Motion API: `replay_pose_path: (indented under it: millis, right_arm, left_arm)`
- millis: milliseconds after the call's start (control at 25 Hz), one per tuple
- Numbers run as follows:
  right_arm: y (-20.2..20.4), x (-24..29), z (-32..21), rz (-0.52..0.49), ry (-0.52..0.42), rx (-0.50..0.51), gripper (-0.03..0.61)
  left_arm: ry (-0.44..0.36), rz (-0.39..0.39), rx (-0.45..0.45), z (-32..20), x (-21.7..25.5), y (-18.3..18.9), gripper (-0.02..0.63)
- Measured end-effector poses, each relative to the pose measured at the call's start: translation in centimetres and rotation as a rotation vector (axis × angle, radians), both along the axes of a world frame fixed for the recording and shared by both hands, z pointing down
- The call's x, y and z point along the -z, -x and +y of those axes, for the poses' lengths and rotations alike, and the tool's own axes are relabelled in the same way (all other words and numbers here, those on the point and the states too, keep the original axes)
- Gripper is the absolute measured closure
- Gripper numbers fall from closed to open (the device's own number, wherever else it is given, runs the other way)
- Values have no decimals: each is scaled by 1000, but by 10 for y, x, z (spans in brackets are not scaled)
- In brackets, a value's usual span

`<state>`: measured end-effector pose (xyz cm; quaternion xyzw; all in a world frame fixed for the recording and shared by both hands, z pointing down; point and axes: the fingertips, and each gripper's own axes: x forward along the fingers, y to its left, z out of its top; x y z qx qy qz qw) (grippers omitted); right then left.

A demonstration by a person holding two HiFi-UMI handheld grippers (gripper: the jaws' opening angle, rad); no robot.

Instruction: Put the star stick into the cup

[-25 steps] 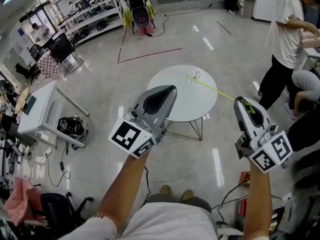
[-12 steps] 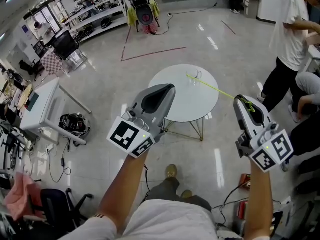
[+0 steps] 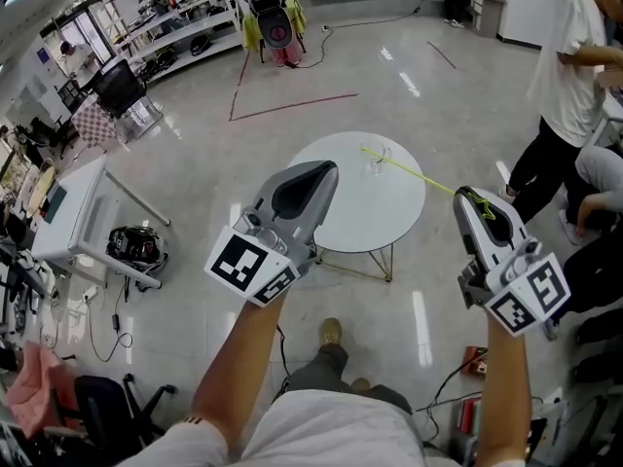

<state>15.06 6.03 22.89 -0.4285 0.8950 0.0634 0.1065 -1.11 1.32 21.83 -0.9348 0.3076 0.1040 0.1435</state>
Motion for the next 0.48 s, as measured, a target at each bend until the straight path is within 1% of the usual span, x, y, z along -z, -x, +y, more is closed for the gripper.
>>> replay_pose_path:
  millis: [240, 480]
  right_arm:
    - [6, -10, -47, 24, 20, -17, 555]
    - [16, -15, -99, 47, 48, -48, 555]
  left_arm:
    - [0, -17, -4, -49, -6, 5, 598]
    - [10, -33, -29, -105, -9, 15, 598]
